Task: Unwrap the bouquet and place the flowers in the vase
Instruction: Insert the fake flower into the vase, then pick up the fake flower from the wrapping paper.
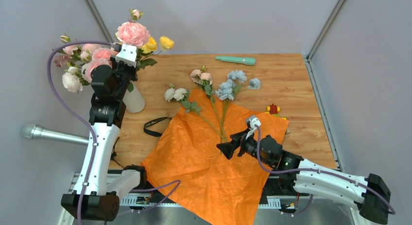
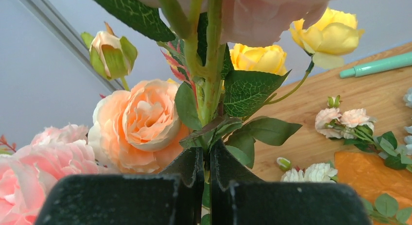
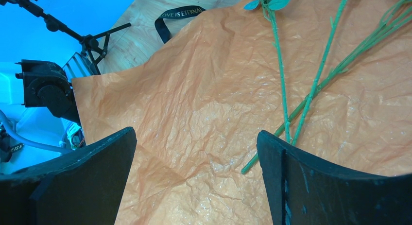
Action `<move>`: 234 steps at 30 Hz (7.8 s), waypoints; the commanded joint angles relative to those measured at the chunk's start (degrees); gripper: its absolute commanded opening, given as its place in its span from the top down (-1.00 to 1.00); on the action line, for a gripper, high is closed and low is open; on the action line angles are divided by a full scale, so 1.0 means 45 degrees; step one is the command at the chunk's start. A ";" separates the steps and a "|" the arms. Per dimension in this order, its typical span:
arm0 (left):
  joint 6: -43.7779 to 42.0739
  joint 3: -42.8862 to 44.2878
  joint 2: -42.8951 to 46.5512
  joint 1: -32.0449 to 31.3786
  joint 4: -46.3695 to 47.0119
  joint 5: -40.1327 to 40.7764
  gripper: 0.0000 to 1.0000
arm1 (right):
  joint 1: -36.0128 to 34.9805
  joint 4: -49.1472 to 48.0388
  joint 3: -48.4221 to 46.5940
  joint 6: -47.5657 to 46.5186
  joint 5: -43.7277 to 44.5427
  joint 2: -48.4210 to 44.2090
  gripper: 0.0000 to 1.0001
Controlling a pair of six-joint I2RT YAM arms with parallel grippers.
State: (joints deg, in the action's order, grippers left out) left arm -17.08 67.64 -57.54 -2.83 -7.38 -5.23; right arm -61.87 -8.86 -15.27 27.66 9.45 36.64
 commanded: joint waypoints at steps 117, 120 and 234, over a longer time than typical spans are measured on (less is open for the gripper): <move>0.6796 -0.6407 0.4986 -0.2398 -0.2967 -0.2684 -0.72 | 0.1751 0.5019 -0.7836 -0.2669 -0.0684 1.0063 -0.10; 0.6785 -0.6415 0.4989 -0.2398 -0.3033 -0.2584 -0.74 | 0.2039 0.5148 -0.8743 -0.3165 -0.0887 1.1324 -0.05; 1.5259 -0.7088 0.1617 -0.8690 0.8600 -0.0546 0.70 | 0.0035 -0.1314 -0.1001 -0.1542 -0.2297 -0.0655 1.00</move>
State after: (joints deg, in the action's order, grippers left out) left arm 52.40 33.34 -50.33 -41.60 29.78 -8.43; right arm -61.39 -11.90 -19.20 21.85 0.05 33.56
